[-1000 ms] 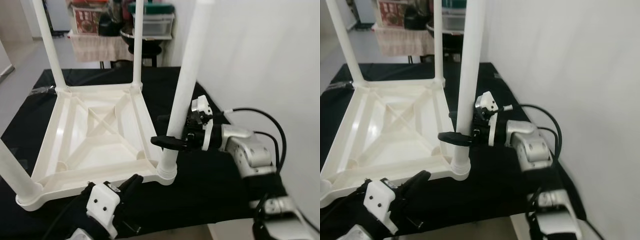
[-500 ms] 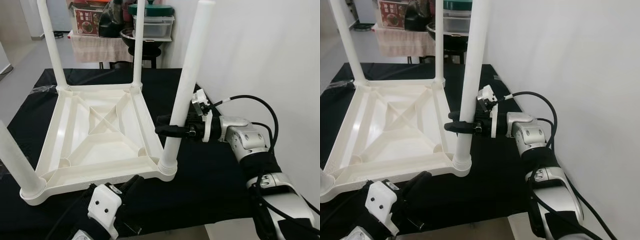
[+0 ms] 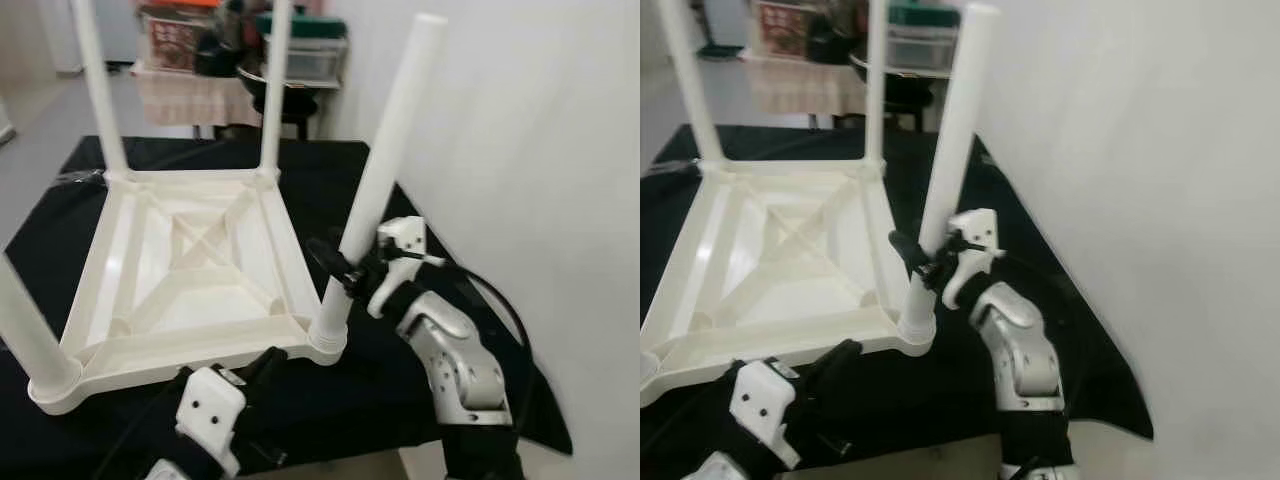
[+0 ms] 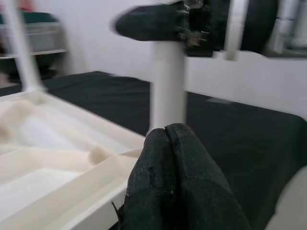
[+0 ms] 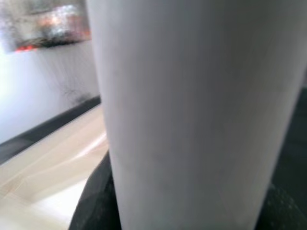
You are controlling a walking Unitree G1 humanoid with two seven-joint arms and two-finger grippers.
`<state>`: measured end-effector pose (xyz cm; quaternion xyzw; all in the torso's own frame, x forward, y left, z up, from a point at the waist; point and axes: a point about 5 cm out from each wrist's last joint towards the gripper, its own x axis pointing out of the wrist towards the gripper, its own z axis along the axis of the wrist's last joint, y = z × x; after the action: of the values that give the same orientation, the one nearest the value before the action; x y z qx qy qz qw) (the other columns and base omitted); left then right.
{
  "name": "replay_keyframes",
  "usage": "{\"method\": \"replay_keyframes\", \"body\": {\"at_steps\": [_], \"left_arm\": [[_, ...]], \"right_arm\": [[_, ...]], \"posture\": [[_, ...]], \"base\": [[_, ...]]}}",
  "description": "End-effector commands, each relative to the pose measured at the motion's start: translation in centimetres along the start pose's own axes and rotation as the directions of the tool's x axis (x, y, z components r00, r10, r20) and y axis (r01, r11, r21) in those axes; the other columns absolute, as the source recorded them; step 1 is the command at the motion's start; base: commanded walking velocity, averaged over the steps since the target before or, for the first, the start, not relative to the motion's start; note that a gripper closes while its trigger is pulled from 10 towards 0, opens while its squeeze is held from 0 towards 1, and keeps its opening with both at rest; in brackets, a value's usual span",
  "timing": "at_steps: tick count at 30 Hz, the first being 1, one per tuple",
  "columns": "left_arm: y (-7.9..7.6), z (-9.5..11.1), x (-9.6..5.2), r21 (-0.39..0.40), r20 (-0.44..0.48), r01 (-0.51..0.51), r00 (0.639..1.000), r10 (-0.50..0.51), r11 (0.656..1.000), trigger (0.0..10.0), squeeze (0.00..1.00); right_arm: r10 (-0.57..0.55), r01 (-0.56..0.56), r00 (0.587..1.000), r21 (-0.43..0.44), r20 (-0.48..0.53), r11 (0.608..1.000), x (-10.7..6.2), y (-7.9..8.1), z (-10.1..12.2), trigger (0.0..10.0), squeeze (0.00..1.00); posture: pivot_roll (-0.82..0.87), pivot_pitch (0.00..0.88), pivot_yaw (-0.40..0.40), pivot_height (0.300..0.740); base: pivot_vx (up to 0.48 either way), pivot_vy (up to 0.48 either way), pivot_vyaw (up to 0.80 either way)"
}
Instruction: Building children table
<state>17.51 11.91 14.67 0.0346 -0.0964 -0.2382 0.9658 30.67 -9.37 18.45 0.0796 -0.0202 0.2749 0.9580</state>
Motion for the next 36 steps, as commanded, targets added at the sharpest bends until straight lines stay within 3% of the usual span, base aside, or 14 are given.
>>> {"method": "replay_keyframes", "body": {"at_steps": [1,2,8,9,10,11,17,18,19,20,21,30,35,36], "left_arm": [[0.0,0.0,0.0,-0.001,-0.002,-0.002,1.000,0.002,1.000,9.9,0.00],[0.0,-0.1,0.0,-0.001,-0.005,0.000,1.000,0.000,1.000,10.0,0.00],[-0.2,-0.3,0.0,-0.004,-0.010,0.006,1.000,-0.006,1.000,10.0,0.00],[-0.3,-0.4,0.0,-0.003,-0.011,0.005,1.000,-0.005,1.000,10.0,0.00],[-0.3,-0.4,0.0,-0.003,-0.011,0.005,1.000,-0.005,1.000,10.0,0.00],[-0.4,-0.5,0.1,-0.002,-0.011,0.004,1.000,-0.004,1.000,10.0,0.00],[-0.5,-0.7,0.3,-0.001,-0.013,0.004,1.000,-0.004,1.000,10.0,0.00],[-0.5,-0.9,0.4,-0.001,-0.014,0.005,1.000,-0.005,1.000,10.0,0.00],[-0.5,-0.9,0.4,-0.001,-0.014,0.005,1.000,-0.005,1.000,10.0,0.00],[-0.5,-0.9,0.5,-0.001,-0.015,0.006,1.000,-0.006,1.000,10.0,0.00],[-0.5,-1.0,0.5,-0.001,-0.015,0.006,1.000,-0.006,1.000,10.0,0.00],[-0.6,-1.2,0.6,0.002,-0.018,0.004,1.000,-0.004,1.000,10.0,0.00],[-0.6,-1.2,0.6,0.003,-0.019,0.003,1.000,-0.003,1.000,10.0,0.00],[-0.7,-1.3,0.6,0.004,-0.019,0.003,1.000,-0.002,1.000,10.0,0.00]], "right_arm": [[-0.075,0.084,0.984,0.052,-0.162,0.995,-0.9,-0.5,-3.6,0.0,0.00],[-0.020,0.024,0.989,0.023,-0.149,0.999,-0.7,1.1,-3.7,0.0,0.00],[0.089,-0.097,0.977,-0.031,-0.196,0.995,-0.6,1.6,-4.5,0.0,0.00],[0.119,-0.126,0.972,-0.021,-0.205,0.992,-0.6,1.5,-4.5,10.0,0.00],[0.119,-0.126,0.972,-0.021,-0.205,0.992,-0.6,1.5,-4.5,10.0,0.00],[0.150,-0.155,0.965,-0.006,-0.214,0.988,-0.9,1.8,-4.3,10.0,1.00],[0.352,-0.348,0.918,0.052,-0.183,0.936,-0.6,2.6,-2.2,10.0,1.00],[0.439,-0.440,0.883,0.031,-0.168,0.897,-0.3,2.3,-1.0,10.0,0.80],[0.439,-0.440,0.883,0.031,-0.168,0.897,-0.3,2.3,-1.0,10.0,0.80],[0.520,-0.528,0.839,-0.010,-0.162,0.849,0.1,1.3,0.2,10.0,0.00],[0.574,-0.586,0.802,-0.037,-0.165,0.809,0.3,0.5,1.2,10.0,0.00],[0.713,-0.751,0.653,-0.098,-0.257,0.653,1.9,-3.1,3.9,10.0,0.00],[0.716,-0.754,0.646,-0.076,-0.265,0.652,2.4,-4.0,4.6,10.0,0.00],[0.708,-0.744,0.654,-0.060,-0.266,0.665,2.6,-4.5,4.8,0.0,0.00]], "posture": [[0.03,0.076,-0.101,0.740],[0.03,0.066,-0.096,0.740],[0.03,0.056,-0.118,0.740],[0.03,0.047,-0.122,0.740],[0.03,0.047,-0.122,0.740],[0.03,0.045,-0.123,0.740],[0.03,0.014,-0.116,0.740],[0.03,0.008,-0.114,0.740],[0.03,0.008,-0.114,0.740],[0.03,0.000,-0.116,0.740],[0.03,0.000,-0.116,0.740],[0.05,0.000,-0.118,0.740],[0.05,0.000,-0.117,0.740],[0.06,0.000,-0.114,0.740]], "base": [[0.000,0.000,0.00],[0.000,0.000,0.00],[0.000,0.000,0.00],[0.000,0.000,0.00],[0.000,0.000,0.00],[0.000,0.000,0.00],[0.000,0.000,0.00],[0.000,0.000,0.00],[0.000,0.000,0.00],[0.000,0.000,0.00],[0.000,0.000,0.00],[0.000,0.000,0.00],[0.000,0.000,0.00],[0.000,0.000,0.00]]}}
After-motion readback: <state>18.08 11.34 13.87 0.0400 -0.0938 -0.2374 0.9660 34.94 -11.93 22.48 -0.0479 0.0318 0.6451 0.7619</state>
